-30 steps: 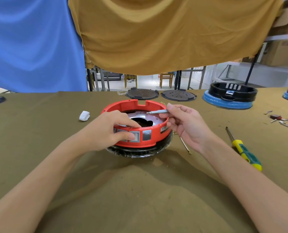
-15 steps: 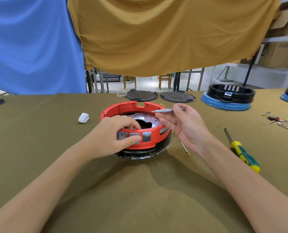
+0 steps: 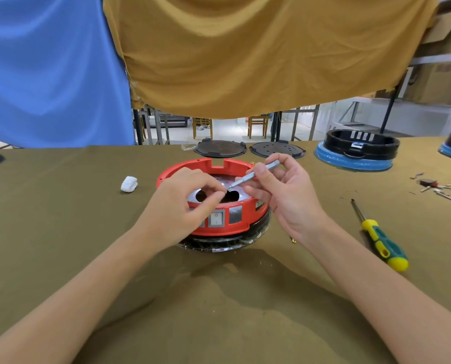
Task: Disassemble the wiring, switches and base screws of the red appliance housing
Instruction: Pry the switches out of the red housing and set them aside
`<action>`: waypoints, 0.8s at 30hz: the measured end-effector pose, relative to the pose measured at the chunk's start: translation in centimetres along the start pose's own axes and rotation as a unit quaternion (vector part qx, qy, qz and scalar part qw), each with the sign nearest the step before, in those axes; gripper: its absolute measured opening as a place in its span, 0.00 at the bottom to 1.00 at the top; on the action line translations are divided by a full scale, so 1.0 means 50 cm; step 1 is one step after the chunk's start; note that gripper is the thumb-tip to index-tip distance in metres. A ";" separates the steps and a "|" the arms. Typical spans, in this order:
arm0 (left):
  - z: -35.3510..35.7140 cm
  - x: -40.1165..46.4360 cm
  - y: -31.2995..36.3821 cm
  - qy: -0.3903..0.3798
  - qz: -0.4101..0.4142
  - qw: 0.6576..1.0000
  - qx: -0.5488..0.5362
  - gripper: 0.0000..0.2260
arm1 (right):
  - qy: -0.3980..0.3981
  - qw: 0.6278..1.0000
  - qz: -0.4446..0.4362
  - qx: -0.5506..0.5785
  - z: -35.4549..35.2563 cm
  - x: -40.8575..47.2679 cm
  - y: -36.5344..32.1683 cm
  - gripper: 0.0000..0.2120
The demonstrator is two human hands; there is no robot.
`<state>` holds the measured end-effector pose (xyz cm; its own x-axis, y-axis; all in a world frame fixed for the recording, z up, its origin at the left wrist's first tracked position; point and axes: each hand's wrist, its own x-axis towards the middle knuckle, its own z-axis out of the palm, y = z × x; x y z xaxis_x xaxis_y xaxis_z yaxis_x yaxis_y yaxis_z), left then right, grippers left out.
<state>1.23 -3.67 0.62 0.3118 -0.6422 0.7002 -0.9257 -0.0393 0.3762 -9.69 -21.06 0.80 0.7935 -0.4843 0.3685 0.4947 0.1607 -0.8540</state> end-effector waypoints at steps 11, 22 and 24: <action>0.009 -0.001 0.004 0.001 0.047 0.997 0.054 0.04 | -0.022 0.999 -0.008 -0.042 0.007 -0.006 0.015 0.10; -0.039 0.005 -0.045 -0.173 -0.034 0.984 0.024 0.13 | -0.038 0.993 -0.043 -0.103 0.021 -0.012 0.008 0.03; -0.035 0.004 -0.049 -0.178 -0.035 0.983 0.032 0.12 | -0.060 0.986 -0.071 -0.139 0.023 -0.014 0.008 0.02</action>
<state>3.94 -2.33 0.89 0.2916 -0.8630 0.4126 -0.9198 -0.1345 0.3687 -9.64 -19.67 0.59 0.7675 -0.3775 0.5181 0.5004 -0.1522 -0.8523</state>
